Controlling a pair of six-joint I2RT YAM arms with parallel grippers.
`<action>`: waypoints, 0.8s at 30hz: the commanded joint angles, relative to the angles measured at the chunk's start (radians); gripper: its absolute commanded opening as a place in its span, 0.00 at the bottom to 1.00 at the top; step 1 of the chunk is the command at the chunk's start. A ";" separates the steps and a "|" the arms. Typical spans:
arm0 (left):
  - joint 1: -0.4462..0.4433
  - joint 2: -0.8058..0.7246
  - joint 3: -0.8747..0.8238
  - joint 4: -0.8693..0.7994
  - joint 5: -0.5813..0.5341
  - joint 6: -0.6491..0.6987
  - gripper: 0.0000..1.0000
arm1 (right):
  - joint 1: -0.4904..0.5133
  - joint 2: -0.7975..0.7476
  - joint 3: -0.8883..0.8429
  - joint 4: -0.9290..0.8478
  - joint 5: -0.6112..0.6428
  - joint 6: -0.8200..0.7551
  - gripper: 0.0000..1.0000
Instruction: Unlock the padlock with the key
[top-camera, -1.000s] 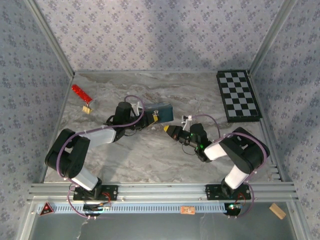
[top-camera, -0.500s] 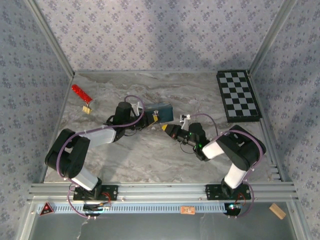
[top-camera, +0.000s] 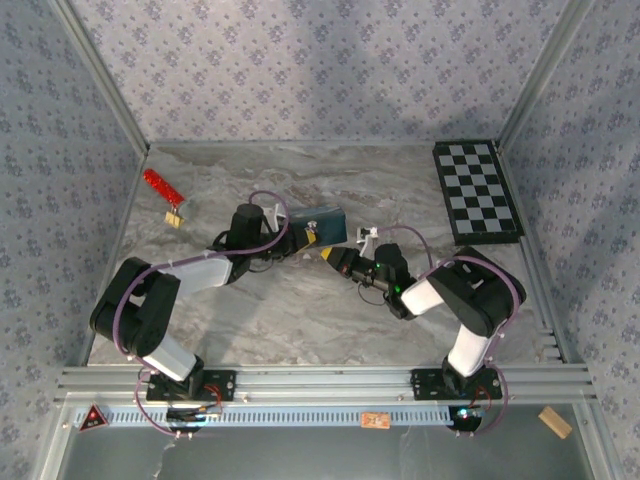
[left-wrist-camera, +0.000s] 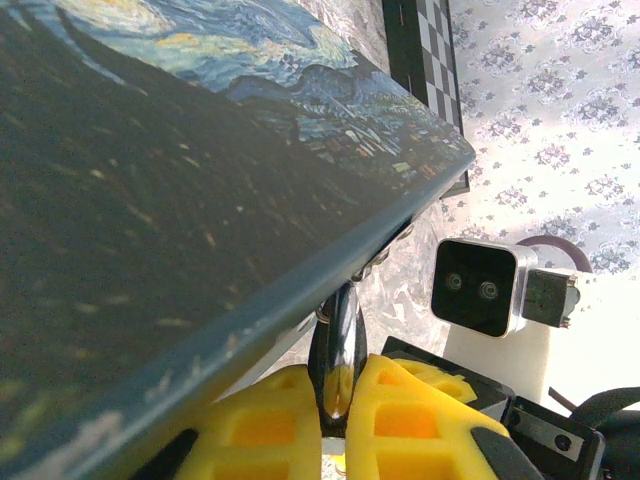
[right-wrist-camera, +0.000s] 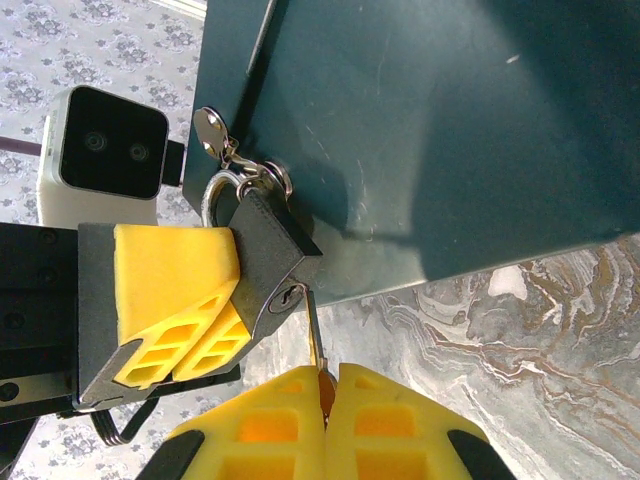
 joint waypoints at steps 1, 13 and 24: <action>-0.008 -0.012 0.012 0.031 0.018 0.003 0.00 | 0.006 0.003 0.014 0.048 -0.009 0.008 0.00; -0.008 -0.011 0.009 0.029 0.011 0.010 0.00 | 0.007 -0.037 -0.003 0.015 -0.001 -0.011 0.00; -0.006 -0.010 0.004 0.026 0.004 0.017 0.00 | 0.008 -0.055 -0.012 -0.006 0.009 -0.019 0.00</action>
